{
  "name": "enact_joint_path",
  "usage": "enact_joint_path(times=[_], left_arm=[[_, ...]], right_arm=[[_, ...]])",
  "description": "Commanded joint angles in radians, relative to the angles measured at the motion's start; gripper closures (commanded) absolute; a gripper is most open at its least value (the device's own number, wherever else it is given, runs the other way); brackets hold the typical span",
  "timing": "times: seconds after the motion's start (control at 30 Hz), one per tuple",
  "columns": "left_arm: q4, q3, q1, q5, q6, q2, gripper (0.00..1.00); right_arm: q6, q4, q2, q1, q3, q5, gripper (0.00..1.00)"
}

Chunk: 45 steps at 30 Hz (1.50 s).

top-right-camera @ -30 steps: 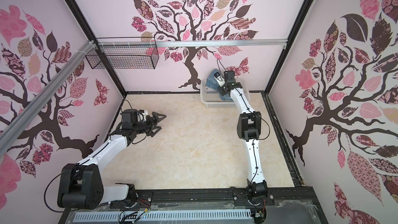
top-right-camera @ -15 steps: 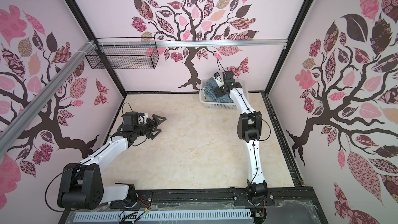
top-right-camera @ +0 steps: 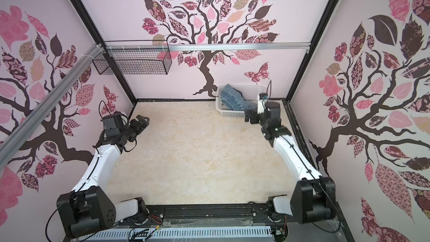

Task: Roll up the long pants
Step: Place the long pant in the bin, then reset both arms

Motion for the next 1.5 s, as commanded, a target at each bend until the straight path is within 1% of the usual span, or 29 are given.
enact_joint_path(times=[0.0,0.03,0.1,0.17,0.23,0.3,0.37,0.47,0.53,0.6,0.63,0.67,0.7,0.73,0.77,0.8,0.83,0.87,0.9,0.93,0.97,1.0,1.03,1.1,1.2,1.27,1.33,1.4,1.47], left_arm=[[0.004,-0.063,0.008,-0.142,0.147,0.013,0.02],[0.048,-0.089,0.008,-0.14,0.181,0.004,0.02],[0.161,-0.161,-0.003,-0.214,0.202,-0.018,0.02],[0.29,-0.244,-0.001,-0.29,0.227,-0.039,0.02],[0.42,-0.321,-0.001,-0.307,0.252,-0.055,0.02],[0.577,-0.389,-0.001,-0.297,0.26,-0.043,0.02],[0.71,-0.438,-0.003,-0.253,0.262,0.012,0.02],[0.809,-0.45,-0.015,-0.188,0.291,0.129,0.02],[0.894,-0.46,-0.042,-0.2,0.326,0.196,0.02],[0.836,-0.423,-0.051,-0.164,0.378,0.209,0.02],[0.896,-0.433,-0.068,-0.172,0.414,0.223,0.02],[0.907,-0.433,-0.078,-0.183,0.436,0.228,0.02],[0.929,-0.438,-0.087,-0.207,0.443,0.232,0.02],[0.997,-0.459,-0.097,-0.216,0.451,0.253,0.02],[1.011,-0.462,-0.115,-0.212,0.47,0.263,0.02],[0.981,-0.457,-0.14,-0.219,0.505,0.261,0.02],[1.058,-0.475,-0.178,-0.259,0.538,0.285,0.02],[1.124,-0.5,-0.196,-0.292,0.541,0.295,0.02],[1.126,-0.533,-0.198,-0.307,0.538,0.281,0.02],[1.258,-0.575,-0.198,-0.332,0.526,0.308,0.02],[1.341,-0.596,-0.195,-0.331,0.524,0.337,0.02],[1.26,-0.576,-0.197,-0.33,0.523,0.324,0.02],[1.142,-0.535,-0.198,-0.331,0.525,0.297,0.02],[1.258,-0.565,-0.199,-0.322,0.528,0.327,0.02],[1.177,-0.546,-0.199,-0.321,0.53,0.303,0.02],[1.231,-0.558,-0.199,-0.324,0.531,0.32,0.02],[1.184,-0.552,-0.2,-0.323,0.532,0.3,0.02],[1.209,-0.554,-0.2,-0.324,0.529,0.312,0.02],[1.189,-0.551,-0.201,-0.322,0.529,0.303,0.02]], right_arm=[[0.095,0.155,-0.067,-0.067,-0.231,0.073,0.01],[0.075,0.229,-0.098,-0.067,-0.316,0.099,0.01],[0.097,0.375,-0.15,-0.068,-0.441,0.146,0.01],[0.096,0.497,-0.157,-0.069,-0.504,0.178,0.01],[0.076,0.595,-0.121,-0.068,-0.53,0.223,0.01],[0.043,0.642,-0.057,-0.068,-0.525,0.245,0.01],[0.019,0.707,0.011,-0.069,-0.525,0.23,0.01],[0.02,0.853,0.076,-0.068,-0.568,0.21,0.01],[0.035,0.952,0.101,-0.069,-0.597,0.234,0.01],[0.03,0.974,0.105,-0.069,-0.598,0.238,0.01],[0.021,1.009,0.129,-0.069,-0.599,0.239,0.01],[0.015,1.04,0.158,-0.068,-0.601,0.24,0.01],[0.017,1.084,0.19,-0.068,-0.608,0.239,0.01],[0.017,1.127,0.225,-0.069,-0.613,0.236,0.01],[0.016,1.17,0.263,-0.069,-0.618,0.231,0.01],[0.014,1.215,0.293,-0.068,-0.621,0.235,0.01],[0.006,1.253,0.312,-0.065,-0.628,0.227,0.01],[-0.001,1.252,0.314,-0.066,-0.626,0.206,0.01],[-0.005,1.219,0.305,-0.066,-0.618,0.191,0.01],[-0.006,1.174,0.294,-0.066,-0.602,0.185,0.01],[-0.008,1.136,0.285,-0.065,-0.592,0.182,0.01],[-0.011,1.136,0.287,-0.065,-0.588,0.182,0.01],[-0.011,1.15,0.293,-0.064,-0.591,0.185,0.01],[-0.014,1.125,0.287,-0.058,-0.584,0.199,0.01],[-0.035,1.108,0.293,-0.029,-0.569,0.251,0.01],[-0.038,1.105,0.296,-0.023,-0.565,0.256,0.01],[-0.041,1.101,0.294,-0.022,-0.565,0.253,0.01],[-0.042,1.102,0.295,-0.022,-0.565,0.252,0.01],[-0.042,1.101,0.295,-0.023,-0.565,0.253,0.01]])
